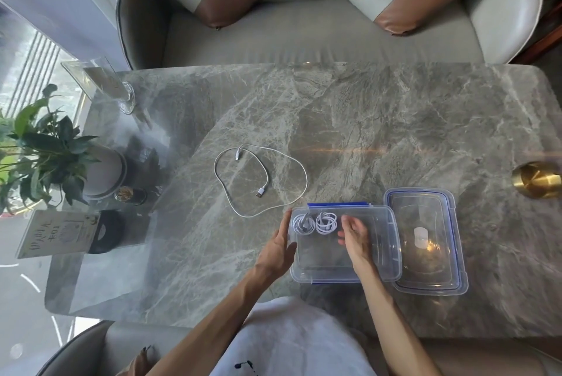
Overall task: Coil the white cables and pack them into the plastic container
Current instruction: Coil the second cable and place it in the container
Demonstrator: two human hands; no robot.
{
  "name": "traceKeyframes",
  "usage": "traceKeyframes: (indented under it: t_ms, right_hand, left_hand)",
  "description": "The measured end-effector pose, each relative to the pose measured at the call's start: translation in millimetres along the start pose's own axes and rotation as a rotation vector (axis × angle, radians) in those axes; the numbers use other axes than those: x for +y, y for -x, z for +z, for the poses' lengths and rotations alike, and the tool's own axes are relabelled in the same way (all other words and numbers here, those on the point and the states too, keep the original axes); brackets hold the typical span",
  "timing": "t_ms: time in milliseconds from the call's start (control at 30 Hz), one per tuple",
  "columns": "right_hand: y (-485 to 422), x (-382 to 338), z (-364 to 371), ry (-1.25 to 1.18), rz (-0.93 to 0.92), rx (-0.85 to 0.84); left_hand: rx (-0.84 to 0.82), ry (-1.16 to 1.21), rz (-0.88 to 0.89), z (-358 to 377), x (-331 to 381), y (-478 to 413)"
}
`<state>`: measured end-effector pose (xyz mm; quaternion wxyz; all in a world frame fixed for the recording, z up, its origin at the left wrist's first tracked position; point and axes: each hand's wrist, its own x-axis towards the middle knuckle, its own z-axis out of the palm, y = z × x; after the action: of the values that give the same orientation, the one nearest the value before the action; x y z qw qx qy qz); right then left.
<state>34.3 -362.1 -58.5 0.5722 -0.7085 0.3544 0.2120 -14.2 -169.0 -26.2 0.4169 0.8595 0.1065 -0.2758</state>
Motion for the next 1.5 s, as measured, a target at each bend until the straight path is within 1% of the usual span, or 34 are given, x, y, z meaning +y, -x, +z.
traceKeyframes:
  t_ms: [200, 267, 367, 433, 500, 533, 600, 667, 800, 867, 933, 1033, 1133, 1200, 1267, 1367, 1433, 1500]
  right_hand:
    - [-2.0, -2.6, -2.1, 0.025, 0.017, -0.065]
    - [-2.7, -2.3, -0.1, 0.038, 0.059, -0.104]
    - [-4.1, 1.0, 6.1, -0.018, 0.165, -0.155]
    - [-4.4, 2.2, 10.1, -0.056, 0.217, -0.133]
    - [-5.4, 3.2, 13.5, -0.113, 0.237, -0.104]
    - [-5.7, 3.3, 15.4, -0.147, 0.246, -0.097]
    - [-6.9, 2.5, 18.0, -0.184, 0.266, -0.085]
    - [-9.2, 2.9, 17.8, -0.196, 0.293, -0.070]
    - [-11.4, 7.7, 4.5, -0.222, 0.323, -0.056]
    - [-10.6, 9.6, -6.1, -0.239, 0.308, -0.071]
    - [-7.4, 7.4, -20.7, -0.232, 0.254, -0.104]
    - [3.1, -3.2, -44.3, -0.191, 0.090, -0.112]
    - [15.7, -16.3, -60.4, -0.171, -0.101, -0.064]
    - [22.7, -25.3, -62.4, -0.154, -0.219, -0.044]
    - [27.6, -32.9, -58.2, -0.109, -0.297, -0.051]
    - [30.3, -39.9, -46.0, -0.044, -0.298, -0.071]
    - [31.2, -43.0, -38.7, -0.015, -0.270, -0.080]
    - [34.9, -45.9, -32.0, -0.085, -0.243, -0.114]
  left_hand:
    - [-0.021, -0.012, -0.001, -5.9, -4.2, -3.5]
    - [0.070, -0.139, 0.054, -5.6, -5.0, -1.6]
    - [0.245, -0.459, 0.192, -0.4, 4.9, 0.7]
    - [0.267, -0.556, 0.319, 3.6, 16.1, -2.4]
    - [0.215, -0.617, 0.421, 8.4, 27.2, -11.4]
    - [0.165, -0.594, 0.429, 10.6, 33.2, -17.3]
    - [0.062, -0.532, 0.393, 16.8, 43.8, -30.6]
    - [-0.025, -0.511, 0.313, 23.4, 54.2, -43.9]
    - [-0.121, -0.503, 0.219, 38.1, 70.1, -62.7]
    - [-0.140, -0.455, 0.160, 44.2, 75.8, -68.0]
    - [-0.133, -0.322, 0.102, 49.1, 82.9, -70.2]
    - [-0.076, -0.102, 0.033, 51.1, 91.8, -71.8]
    - [-0.018, 0.058, 0.044, 47.7, 100.5, -66.6]
    - [-0.009, 0.301, 0.014, 43.3, 106.3, -57.9]
    - [0.013, 0.530, -0.039, 37.2, 109.8, -47.5]
    - [0.037, 0.700, -0.062, 27.0, 110.3, -36.6]
    - [0.054, 0.733, -0.074, 20.3, 110.4, -30.9]
    - [0.091, 0.736, -0.081, 14.0, 108.0, -27.6]
